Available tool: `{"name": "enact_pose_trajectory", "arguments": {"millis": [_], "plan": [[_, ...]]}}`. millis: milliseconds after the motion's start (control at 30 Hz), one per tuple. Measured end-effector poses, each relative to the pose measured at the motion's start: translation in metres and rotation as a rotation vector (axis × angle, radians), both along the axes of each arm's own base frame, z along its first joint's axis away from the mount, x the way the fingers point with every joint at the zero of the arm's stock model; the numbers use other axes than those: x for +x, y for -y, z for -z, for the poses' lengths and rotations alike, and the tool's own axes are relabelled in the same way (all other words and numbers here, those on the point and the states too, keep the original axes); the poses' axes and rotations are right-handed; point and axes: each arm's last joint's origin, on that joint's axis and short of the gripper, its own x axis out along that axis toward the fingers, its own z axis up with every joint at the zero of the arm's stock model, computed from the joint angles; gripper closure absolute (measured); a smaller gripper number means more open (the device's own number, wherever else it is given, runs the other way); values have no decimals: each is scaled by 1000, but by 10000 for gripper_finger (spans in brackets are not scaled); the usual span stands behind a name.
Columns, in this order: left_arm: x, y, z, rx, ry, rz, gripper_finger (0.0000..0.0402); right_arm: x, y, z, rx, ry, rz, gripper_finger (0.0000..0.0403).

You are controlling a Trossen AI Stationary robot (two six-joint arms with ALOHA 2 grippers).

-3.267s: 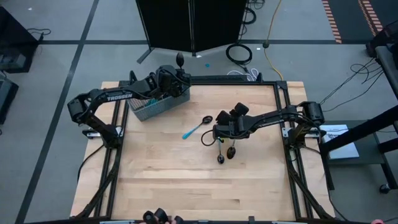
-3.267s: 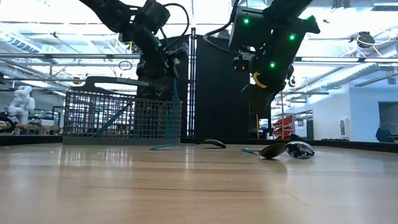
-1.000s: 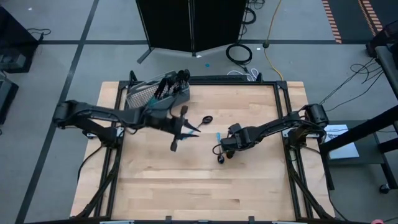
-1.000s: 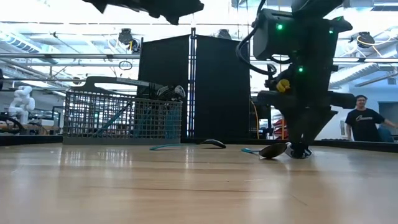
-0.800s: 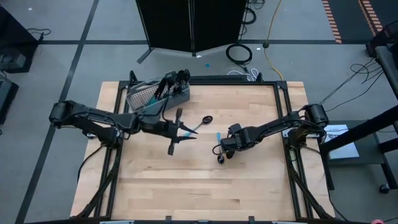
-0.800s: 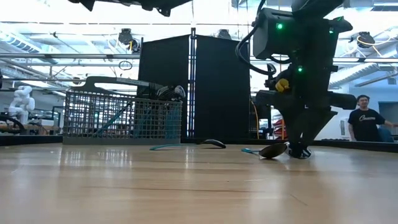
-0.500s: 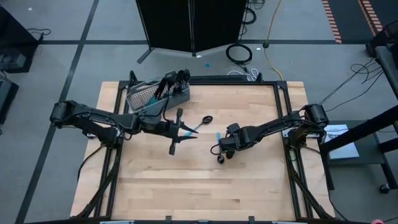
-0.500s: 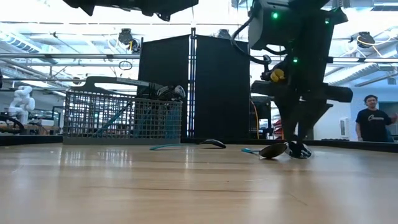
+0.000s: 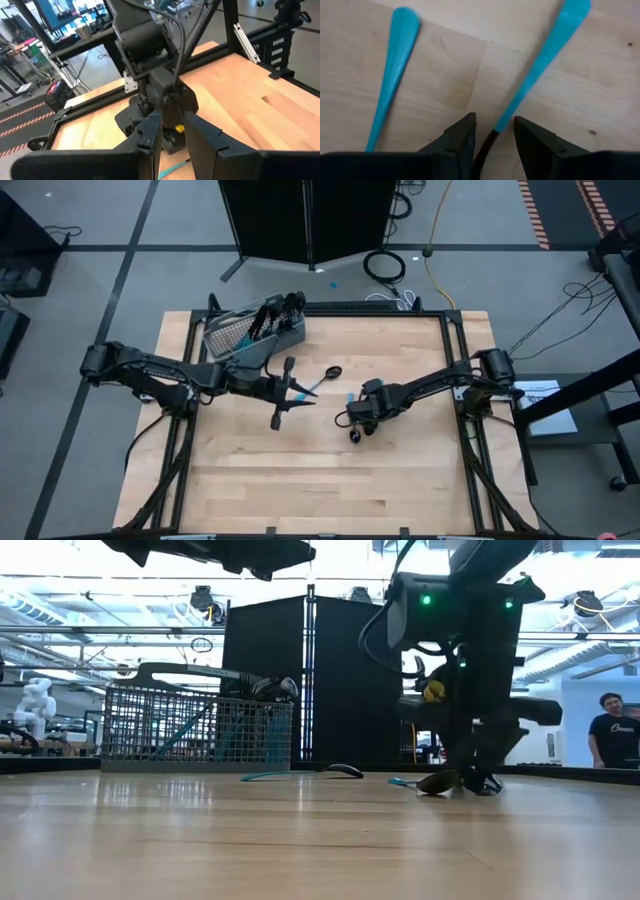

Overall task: Sort silverware
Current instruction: Put the blue spoon in the silverware rack

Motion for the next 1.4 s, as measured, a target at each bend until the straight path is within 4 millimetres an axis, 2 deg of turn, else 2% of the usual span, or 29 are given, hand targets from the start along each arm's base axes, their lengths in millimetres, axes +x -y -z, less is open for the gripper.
{"name": "enact_pose_trajectory", "arguments": {"millis": [100,200,367,433,600,700,767,833,1000,1100,1267,1400], "plan": [[0,0,1,11,-11,3,322,2,1,4,32,-21,-38,276],[0,0,2,31,-11,7,322,2,0,3,44,-21,-53,296],[-1,-1,3,35,-23,7,322,-8,1,-6,77,-69,-58,377],[-1,-1,5,56,-40,19,322,-14,2,-13,55,-98,-64,394],[-7,-11,22,48,-22,147,322,-33,5,-37,-21,-162,-82,399],[-9,-22,36,39,13,109,322,-37,1,-55,-57,-73,-144,400],[-5,-23,46,54,30,87,322,-37,0,-68,-66,17,-183,400],[2,-17,53,128,41,94,322,-34,0,-81,-69,131,-231,401],[25,4,63,467,112,110,322,-24,1,-112,-75,420,-363,401],[38,12,66,647,162,60,322,-19,-1,-127,-46,566,-433,402],[51,24,65,869,223,-105,322,-13,-3,-136,2,680,-483,402],[52,33,65,1035,277,-94,322,-12,-4,-136,17,698,-483,402]]}}
